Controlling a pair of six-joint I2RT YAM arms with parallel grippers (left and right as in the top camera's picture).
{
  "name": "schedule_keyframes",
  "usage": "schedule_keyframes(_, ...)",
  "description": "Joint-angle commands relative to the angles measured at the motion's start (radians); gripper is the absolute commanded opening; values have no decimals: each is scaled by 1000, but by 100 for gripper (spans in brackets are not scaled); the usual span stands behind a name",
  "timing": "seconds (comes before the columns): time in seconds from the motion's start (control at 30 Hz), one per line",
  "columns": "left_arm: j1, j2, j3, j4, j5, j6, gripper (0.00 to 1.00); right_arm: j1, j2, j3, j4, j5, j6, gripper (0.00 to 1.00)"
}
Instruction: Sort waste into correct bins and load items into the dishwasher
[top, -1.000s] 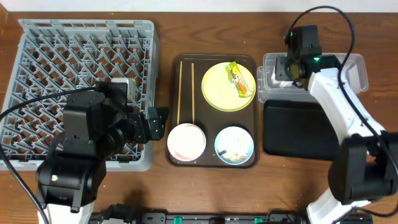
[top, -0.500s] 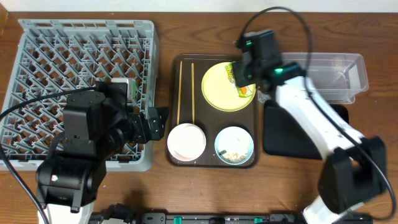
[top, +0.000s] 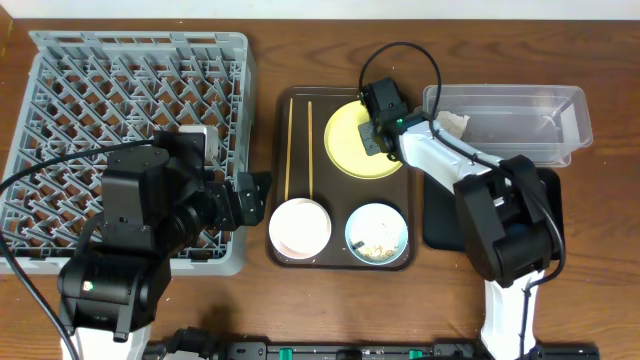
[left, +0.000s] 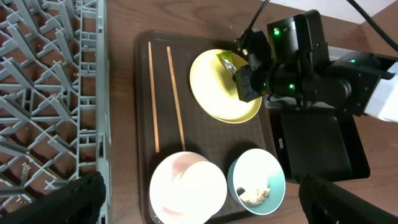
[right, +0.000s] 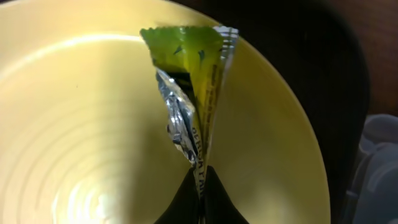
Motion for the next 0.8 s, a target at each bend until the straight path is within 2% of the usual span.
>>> schedule_keyframes(0.0,-2,0,14,1,16,-13,100,14,-95,1,-27,-62,29,1)
schedule_keyframes(0.23,-2,0,14,1,16,-13,99,-82,-349,1,-145,-64,170,1)
schedule_keyframes(0.4,-2,0,14,1,16,-13,100,-233,-413,0,-314,-65,301,1)
schedule_keyframes(0.43,-2,0,14,1,16,-13,100,-257,-408,-2,-338,-64,323,5)
schedule_keyframes(0.47,-2,0,14,2,16,-13,100,-282,-399,-2,-362,-64,343,13)
schedule_keyframes(0.53,-2,0,14,2,16,-13,100,-328,-377,-2,-381,-65,378,38)
schedule_keyframes(0.57,-2,0,14,2,16,-13,100,-344,-367,-2,-377,-65,383,44)
schedule_keyframes(0.63,-2,0,14,1,16,-13,99,-372,-358,-2,-356,-73,379,49)
schedule_keyframes(0.77,-2,0,14,1,16,-13,100,-388,-386,1,-343,-203,315,50)
